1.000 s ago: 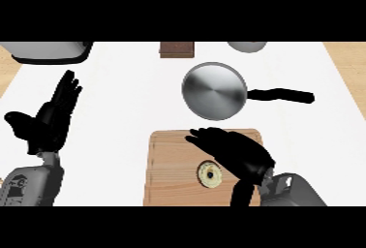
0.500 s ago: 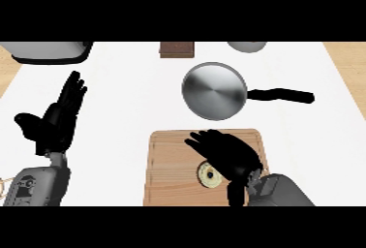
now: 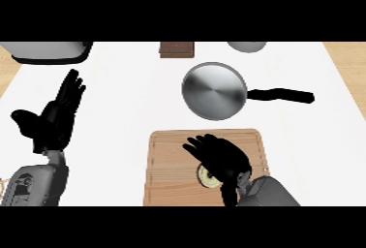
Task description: Pick the cupcake from the cutting board and place it in the pan
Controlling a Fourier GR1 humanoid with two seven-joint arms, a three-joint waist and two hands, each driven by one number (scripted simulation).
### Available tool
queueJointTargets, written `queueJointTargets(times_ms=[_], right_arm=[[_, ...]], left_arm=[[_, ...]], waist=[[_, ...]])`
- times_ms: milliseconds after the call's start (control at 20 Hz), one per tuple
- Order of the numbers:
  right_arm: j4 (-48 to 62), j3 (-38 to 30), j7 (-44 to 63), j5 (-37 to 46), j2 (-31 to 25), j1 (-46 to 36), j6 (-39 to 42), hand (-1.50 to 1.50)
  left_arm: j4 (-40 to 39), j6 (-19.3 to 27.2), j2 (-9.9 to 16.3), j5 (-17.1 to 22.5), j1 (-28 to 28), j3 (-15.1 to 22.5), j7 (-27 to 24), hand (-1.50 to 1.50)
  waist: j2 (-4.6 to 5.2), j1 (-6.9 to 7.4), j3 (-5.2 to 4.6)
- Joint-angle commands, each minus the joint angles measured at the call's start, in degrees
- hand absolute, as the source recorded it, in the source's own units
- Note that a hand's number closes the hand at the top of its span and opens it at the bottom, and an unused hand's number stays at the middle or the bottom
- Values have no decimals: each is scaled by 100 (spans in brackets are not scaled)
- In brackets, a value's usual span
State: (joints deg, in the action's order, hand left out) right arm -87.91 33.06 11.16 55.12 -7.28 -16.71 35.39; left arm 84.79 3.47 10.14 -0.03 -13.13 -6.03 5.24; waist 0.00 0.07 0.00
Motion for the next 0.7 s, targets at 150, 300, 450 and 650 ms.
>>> queueJointTargets(times_ms=[150,300,450,650], right_arm=[[751,-13,-317,426,57,-40,-107,-150],[1215,-146,-264,582,510,-421,-48,-150],[990,-181,-496,681,364,-83,-76,-150],[1718,356,-1214,862,431,-287,-592,150]], left_arm=[[-216,-72,91,29,-359,-137,70,0],[109,-46,-84,-93,194,50,-84,0],[363,-185,53,77,120,-94,276,0],[-541,2,-69,-119,-300,-106,-257,0]], waist=[[3,-5,0],[0,19,0],[-4,6,0],[15,7,0]])
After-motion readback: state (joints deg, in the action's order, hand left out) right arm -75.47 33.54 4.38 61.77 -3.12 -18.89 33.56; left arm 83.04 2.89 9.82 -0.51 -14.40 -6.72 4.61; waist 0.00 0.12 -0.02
